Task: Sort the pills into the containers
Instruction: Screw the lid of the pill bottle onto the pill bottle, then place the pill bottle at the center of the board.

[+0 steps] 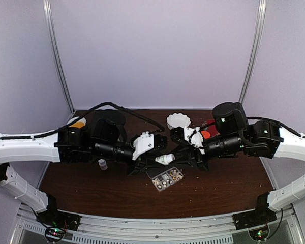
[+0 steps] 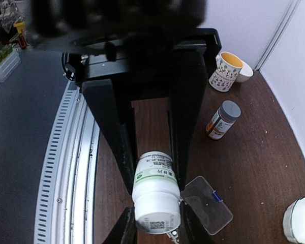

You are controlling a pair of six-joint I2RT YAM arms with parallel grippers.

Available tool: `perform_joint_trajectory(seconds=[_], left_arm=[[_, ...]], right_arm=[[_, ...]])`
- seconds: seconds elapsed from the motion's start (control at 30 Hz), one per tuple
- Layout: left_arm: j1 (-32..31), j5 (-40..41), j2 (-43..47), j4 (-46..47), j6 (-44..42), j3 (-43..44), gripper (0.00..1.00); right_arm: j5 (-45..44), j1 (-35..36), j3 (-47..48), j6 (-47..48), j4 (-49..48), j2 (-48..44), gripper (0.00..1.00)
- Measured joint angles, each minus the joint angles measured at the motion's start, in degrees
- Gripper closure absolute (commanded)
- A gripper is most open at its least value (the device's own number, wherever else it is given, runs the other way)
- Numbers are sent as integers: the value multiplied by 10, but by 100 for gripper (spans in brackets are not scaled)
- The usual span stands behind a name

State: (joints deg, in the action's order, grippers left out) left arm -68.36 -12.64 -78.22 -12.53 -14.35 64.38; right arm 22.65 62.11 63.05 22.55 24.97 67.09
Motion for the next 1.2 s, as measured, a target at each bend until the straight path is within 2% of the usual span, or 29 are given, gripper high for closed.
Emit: perform_joint_trajectory(seconds=[0.2,0.33,0.4,0.47,0.5,0.57,0.6,0.77,1.03,1.2], left_arm=[[1,1,-5,0,0,0,100],[1,2,-10,0,0,0,98],[1,7,-11,-1,0,0,74],[1,12,-11,0,0,0,44],[1,14,-11,1,0,0,33],[0,24,-11,20,4,-2,17],[0,28,-10,27,6,-3,14],[-1,64,6,52,17,-18,3],[1,162,33,56,55,-57,2],[28,225,23,46,152,-59,2]], right_arm=[[-16,4,2,-156,10,1,100],[-21,5,8,-213,28,7,100],[-22,5,16,-226,36,13,100],[-24,5,24,-231,45,17,100],[-25,5,25,-230,47,18,100],[-32,5,30,-233,50,21,100],[-36,5,33,-231,52,22,100],[-75,3,43,-209,98,21,100],[-161,-55,19,-198,183,16,97],[-183,-138,19,-226,229,81,95]])
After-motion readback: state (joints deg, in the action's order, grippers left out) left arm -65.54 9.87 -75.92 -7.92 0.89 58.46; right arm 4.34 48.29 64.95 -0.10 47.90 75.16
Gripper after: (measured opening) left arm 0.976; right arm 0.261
